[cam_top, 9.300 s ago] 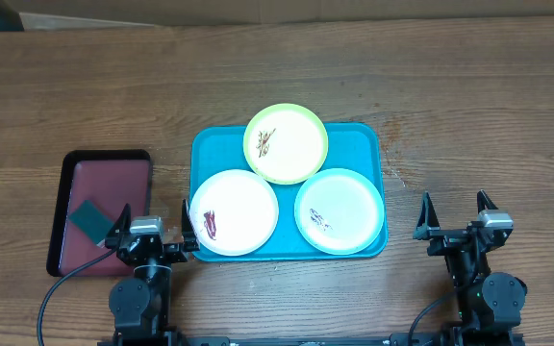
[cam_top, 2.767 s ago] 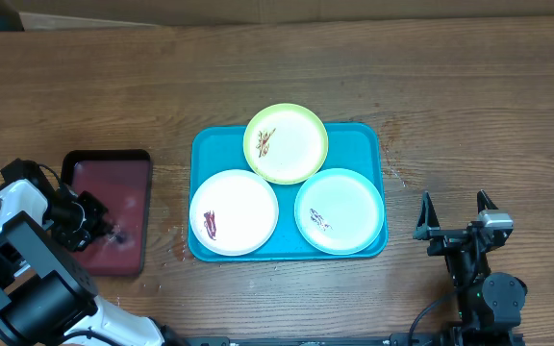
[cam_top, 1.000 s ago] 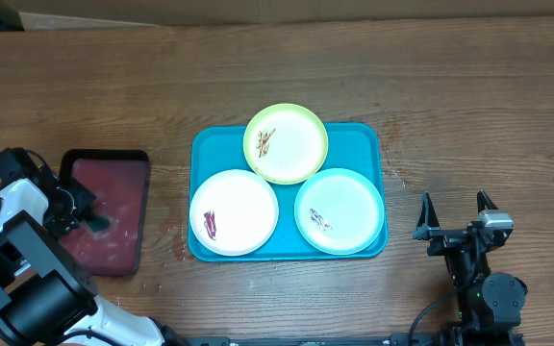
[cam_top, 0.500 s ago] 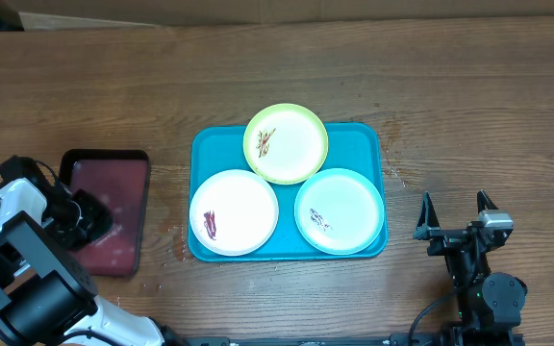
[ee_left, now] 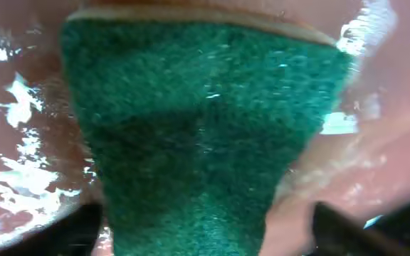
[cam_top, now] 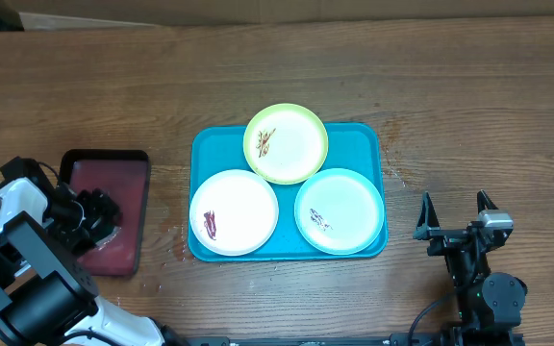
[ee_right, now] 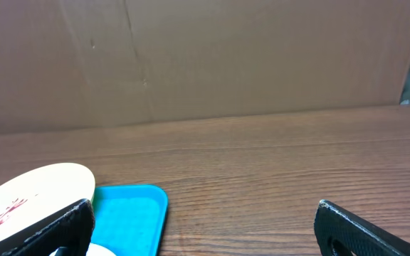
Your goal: Clean dirty plates on tray and stack at the side
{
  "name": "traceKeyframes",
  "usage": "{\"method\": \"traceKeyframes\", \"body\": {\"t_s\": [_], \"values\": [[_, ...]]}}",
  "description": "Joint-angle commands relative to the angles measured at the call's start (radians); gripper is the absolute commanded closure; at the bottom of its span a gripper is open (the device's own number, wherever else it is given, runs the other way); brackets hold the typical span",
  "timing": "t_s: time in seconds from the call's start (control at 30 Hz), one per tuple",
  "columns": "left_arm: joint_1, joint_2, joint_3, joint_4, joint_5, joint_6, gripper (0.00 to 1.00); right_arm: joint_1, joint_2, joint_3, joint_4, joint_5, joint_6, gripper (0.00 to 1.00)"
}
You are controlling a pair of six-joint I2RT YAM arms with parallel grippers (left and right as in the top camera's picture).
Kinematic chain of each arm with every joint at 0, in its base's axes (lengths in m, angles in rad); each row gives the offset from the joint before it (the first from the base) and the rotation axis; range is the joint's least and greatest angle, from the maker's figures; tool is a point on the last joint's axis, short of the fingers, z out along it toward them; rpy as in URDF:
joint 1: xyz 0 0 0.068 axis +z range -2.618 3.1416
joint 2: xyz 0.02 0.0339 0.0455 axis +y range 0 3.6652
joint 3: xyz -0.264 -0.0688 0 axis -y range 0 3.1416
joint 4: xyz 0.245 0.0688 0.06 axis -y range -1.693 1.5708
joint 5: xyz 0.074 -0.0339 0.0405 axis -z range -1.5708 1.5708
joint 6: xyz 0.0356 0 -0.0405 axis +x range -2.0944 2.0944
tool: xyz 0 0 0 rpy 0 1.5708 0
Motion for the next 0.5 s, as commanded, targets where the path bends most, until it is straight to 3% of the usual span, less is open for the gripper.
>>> {"method": "traceKeyframes", "body": {"t_s": [0.0, 0.07, 0.13, 0.2, 0.23, 0.3, 0.47], "values": [[0.002, 0.027, -0.021, 0.011, 0.007, -0.002, 0.0, -0.005, -0.009, -0.01, 0.006, 0.009, -0.003, 0.0], [0.002, 0.027, -0.021, 0.017, 0.007, -0.001, 0.05, -0.005, -0.009, -0.01, 0.006, 0.009, -0.003, 0.0], [0.002, 0.027, -0.021, 0.021, 0.007, -0.002, 0.21, -0.005, -0.009, -0.01, 0.006, 0.009, -0.003, 0.0], [0.002, 0.027, -0.021, 0.025, 0.007, -0.002, 0.47, -0.005, -0.009, -0.01, 0.006, 0.009, -0.003, 0.0], [0.002, 0.027, -0.021, 0.027, 0.007, -0.002, 0.69, -0.005, -0.009, -0.01, 0.006, 0.009, -0.003, 0.0], [0.002, 0.027, -0.021, 0.031, 0.007, -0.002, 0.92, -0.005, -0.009, -0.01, 0.006, 0.009, -0.003, 0.0], [0.002, 0.027, -0.021, 0.044, 0.007, -0.002, 0.96, -0.005, -0.009, -0.01, 0.006, 0.009, -0.003, 0.0]]}}
